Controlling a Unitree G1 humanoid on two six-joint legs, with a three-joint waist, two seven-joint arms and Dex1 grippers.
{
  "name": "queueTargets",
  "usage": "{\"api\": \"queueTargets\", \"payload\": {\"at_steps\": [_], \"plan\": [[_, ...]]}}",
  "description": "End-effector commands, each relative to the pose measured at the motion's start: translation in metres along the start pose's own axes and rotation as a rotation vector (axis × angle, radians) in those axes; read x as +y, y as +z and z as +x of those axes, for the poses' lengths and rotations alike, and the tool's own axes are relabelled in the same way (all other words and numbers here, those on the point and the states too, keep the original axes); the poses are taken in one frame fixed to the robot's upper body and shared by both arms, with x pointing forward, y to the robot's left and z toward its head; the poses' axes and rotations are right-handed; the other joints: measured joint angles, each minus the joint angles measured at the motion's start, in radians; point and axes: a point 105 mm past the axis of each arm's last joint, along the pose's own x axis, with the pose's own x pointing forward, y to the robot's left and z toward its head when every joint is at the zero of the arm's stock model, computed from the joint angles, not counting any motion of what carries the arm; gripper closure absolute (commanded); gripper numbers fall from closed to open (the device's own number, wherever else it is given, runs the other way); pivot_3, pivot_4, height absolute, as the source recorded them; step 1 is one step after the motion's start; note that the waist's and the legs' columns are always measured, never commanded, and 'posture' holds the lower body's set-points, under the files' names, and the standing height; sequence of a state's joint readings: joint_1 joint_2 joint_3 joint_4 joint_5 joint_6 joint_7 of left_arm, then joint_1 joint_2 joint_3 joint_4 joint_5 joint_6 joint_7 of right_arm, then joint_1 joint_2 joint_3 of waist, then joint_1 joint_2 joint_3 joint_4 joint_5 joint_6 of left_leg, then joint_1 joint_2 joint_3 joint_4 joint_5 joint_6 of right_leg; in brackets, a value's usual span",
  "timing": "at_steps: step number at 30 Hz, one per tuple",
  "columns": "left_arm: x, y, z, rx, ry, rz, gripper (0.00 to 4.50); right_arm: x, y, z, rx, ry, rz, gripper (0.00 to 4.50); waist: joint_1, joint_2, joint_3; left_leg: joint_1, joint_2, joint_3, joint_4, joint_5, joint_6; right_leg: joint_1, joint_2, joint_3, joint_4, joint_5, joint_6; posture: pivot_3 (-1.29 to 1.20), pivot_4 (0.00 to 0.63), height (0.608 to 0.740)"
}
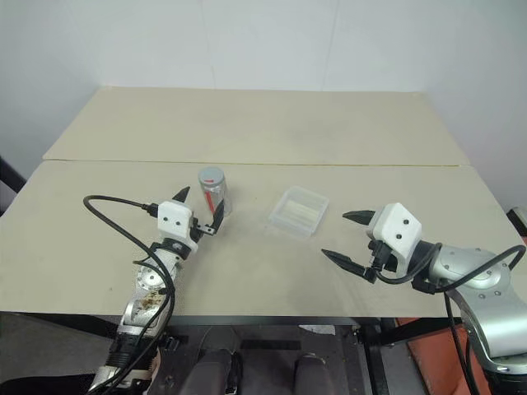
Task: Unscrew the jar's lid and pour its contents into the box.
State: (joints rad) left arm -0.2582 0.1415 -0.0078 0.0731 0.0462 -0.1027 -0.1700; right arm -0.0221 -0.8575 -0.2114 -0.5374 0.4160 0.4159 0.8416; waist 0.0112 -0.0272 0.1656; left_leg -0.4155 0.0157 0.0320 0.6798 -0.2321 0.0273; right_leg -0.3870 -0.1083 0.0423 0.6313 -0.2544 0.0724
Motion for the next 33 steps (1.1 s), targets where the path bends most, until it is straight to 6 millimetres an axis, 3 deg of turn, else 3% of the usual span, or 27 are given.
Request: {"api": "queueTargets", "payload": {"at_steps": [1, 10, 18, 21, 27, 33], "plan": [[-0.005, 0.010, 0.011, -0.045, 0.009, -0.007, 0.03, -0.001, 0.014, -0.004, -0.039, -0.024, -0.038, 0.00, 0.000, 0.000, 0.000, 0.000, 0.000, 0.000, 0.000, 0.000, 0.000, 0.000, 0.000, 0.000, 0.000, 0.000, 0.000, 0.00, 0.150, 0.740], [-0.009, 0.004, 0.028, -0.043, 0.071, -0.005, 0.03, -0.004, 0.016, -0.003, -0.044, -0.044, -0.053, 0.00, 0.000, 0.000, 0.000, 0.000, -0.001, 0.000, 0.000, 0.000, 0.000, 0.000, 0.000, 0.000, -0.001, 0.000, 0.000, 0.00, 0.150, 0.740], [-0.006, 0.000, 0.031, -0.057, 0.078, -0.016, 0.03, -0.004, 0.015, -0.002, -0.038, -0.042, -0.063, 0.00, 0.000, 0.000, 0.000, 0.000, 0.000, 0.000, 0.000, 0.000, 0.000, 0.000, 0.000, 0.000, -0.001, 0.000, 0.000, 0.00, 0.150, 0.740], [-0.009, -0.002, 0.032, -0.051, 0.069, -0.045, 0.64, -0.005, 0.015, -0.001, -0.038, -0.041, -0.066, 0.00, 0.000, 0.000, 0.000, 0.000, -0.001, 0.000, 0.000, 0.000, 0.000, 0.000, 0.000, 0.000, -0.001, 0.000, 0.000, 0.00, 0.150, 0.740], [-0.011, -0.002, 0.032, -0.065, 0.056, -0.016, 2.54, -0.003, 0.014, 0.002, -0.039, -0.035, -0.072, 0.00, 0.000, 0.000, 0.000, 0.000, -0.001, 0.000, 0.000, 0.000, 0.000, 0.000, 0.000, 0.000, -0.001, 0.000, 0.000, 0.00, 0.150, 0.740], [-0.012, 0.006, 0.026, -0.094, 0.020, -0.031, 2.63, 0.000, 0.019, 0.007, -0.067, -0.015, -0.065, 0.00, -0.004, 0.000, 0.000, 0.000, 0.000, 0.000, 0.000, 0.000, 0.000, 0.000, 0.000, 0.000, -0.001, 0.000, 0.001, 0.00, 0.150, 0.740]]}}
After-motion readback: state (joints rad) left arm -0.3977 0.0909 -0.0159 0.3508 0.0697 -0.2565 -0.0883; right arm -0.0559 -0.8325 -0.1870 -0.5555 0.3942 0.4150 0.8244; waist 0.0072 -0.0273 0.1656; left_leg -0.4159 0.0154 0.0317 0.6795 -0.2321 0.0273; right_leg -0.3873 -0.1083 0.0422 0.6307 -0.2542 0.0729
